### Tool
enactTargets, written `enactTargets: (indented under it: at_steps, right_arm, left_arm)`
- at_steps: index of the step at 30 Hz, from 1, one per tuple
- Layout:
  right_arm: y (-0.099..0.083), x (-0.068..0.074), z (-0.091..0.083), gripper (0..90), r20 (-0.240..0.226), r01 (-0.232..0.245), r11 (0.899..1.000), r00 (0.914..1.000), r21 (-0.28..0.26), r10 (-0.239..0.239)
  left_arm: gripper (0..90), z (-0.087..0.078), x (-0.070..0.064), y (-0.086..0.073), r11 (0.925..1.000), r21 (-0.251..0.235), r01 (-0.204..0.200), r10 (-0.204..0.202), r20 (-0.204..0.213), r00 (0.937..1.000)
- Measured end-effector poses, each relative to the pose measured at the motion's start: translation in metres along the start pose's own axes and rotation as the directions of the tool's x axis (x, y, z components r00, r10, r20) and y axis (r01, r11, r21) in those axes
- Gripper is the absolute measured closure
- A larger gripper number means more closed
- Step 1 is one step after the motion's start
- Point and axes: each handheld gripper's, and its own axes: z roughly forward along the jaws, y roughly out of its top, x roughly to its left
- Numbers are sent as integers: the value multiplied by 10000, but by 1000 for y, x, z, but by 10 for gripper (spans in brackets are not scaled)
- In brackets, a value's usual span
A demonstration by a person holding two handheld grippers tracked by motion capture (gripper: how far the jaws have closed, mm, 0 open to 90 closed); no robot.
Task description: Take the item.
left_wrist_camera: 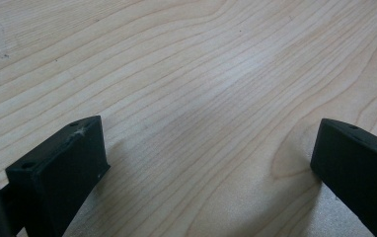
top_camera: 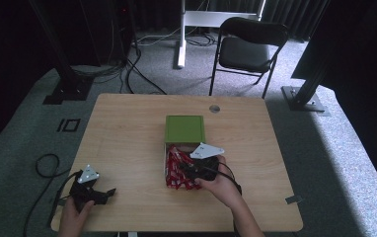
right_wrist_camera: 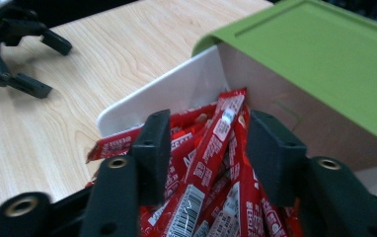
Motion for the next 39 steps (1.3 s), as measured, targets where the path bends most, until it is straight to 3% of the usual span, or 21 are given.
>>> enactTargets:
  at_steps: [4,10,16,28,34,39]
  right_arm:
    - [-1,0,5,584,207,-325,9991,9993,262,320]
    - [-4,2,14,658,-5,-739,9950,9973,666,741]
    - [-8,5,25,674,208,-803,9910,9967,1075,785]
    - [-6,12,39,706,1059,-725,9840,9928,1630,556]
    - [-12,9,40,816,1080,-1130,9823,9894,1492,974]
    - [-8,10,32,821,963,-1264,9846,9887,1207,1151]
  left_arm:
    - [15,0,0,0,10000,0,1,-1,1,10000]
    - [15,0,0,0,10000,-10,15,-15,-1,10000]
    - [15,0,0,0,10000,-7,15,-15,-2,10000]
    - [15,0,0,0,10000,-4,15,-15,0,10000]
    - [15,0,0,0,10000,-8,17,-17,0,10000]
    - [15,0,0,0,10000,-7,14,-14,-1,10000]
